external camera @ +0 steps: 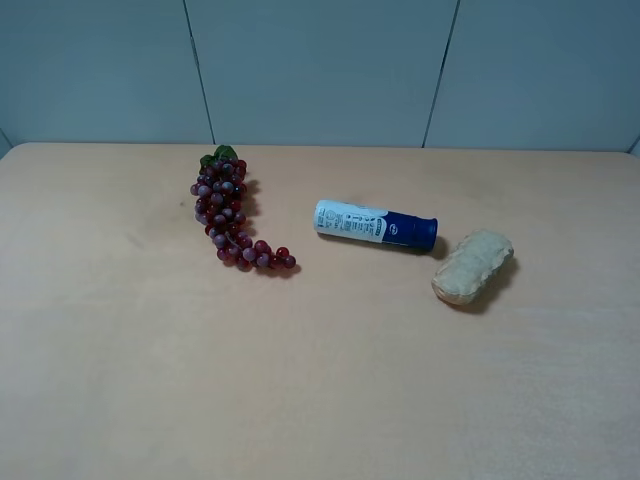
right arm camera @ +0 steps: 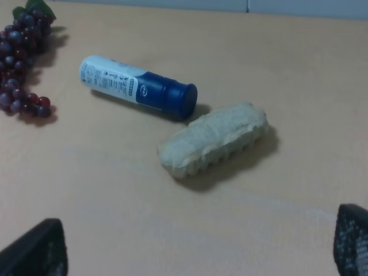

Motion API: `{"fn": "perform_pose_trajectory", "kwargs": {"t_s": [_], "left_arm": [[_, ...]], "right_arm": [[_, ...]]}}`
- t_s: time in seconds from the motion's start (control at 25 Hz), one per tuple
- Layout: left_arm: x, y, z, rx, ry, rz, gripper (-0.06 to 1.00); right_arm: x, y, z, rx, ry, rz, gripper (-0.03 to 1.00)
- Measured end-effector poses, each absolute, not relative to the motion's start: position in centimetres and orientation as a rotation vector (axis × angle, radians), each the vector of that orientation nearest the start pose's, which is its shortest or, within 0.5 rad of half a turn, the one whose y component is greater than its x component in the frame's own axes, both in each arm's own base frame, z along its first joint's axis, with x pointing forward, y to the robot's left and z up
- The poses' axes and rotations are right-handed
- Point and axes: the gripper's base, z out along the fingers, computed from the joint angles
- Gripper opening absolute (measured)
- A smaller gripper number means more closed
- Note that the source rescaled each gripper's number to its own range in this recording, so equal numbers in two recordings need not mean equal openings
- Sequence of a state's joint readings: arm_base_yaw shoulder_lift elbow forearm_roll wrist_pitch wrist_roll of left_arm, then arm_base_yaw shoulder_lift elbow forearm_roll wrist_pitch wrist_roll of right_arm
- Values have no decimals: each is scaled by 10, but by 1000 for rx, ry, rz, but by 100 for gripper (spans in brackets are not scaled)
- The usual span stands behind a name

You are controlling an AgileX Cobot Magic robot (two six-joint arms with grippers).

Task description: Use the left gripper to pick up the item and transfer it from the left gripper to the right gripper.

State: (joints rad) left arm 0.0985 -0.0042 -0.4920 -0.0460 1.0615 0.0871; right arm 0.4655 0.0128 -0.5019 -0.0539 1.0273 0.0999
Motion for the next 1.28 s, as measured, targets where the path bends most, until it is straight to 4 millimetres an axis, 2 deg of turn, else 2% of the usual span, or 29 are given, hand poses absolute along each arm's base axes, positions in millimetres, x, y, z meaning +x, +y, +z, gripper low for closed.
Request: {"fn": "perform_pose_trajectory", "kwargs": {"t_s": [0.28,0.64,0.84,1.28], "left_arm": [[-4,-4,275,-10,2049,60,96],[-4,-4,275,-10,2049,60,96],[-4,-4,275,-10,2049,60,96],[-4,-4,275,-10,2049,60,96]], "right_arm": [[0,-5,281,-327,2004,270,100],[-4,-4,281,30,2004,54,100],[-5,-3,281,172,1995,-35,100],[-5,-3,281,202,1992,-50,100]]}}
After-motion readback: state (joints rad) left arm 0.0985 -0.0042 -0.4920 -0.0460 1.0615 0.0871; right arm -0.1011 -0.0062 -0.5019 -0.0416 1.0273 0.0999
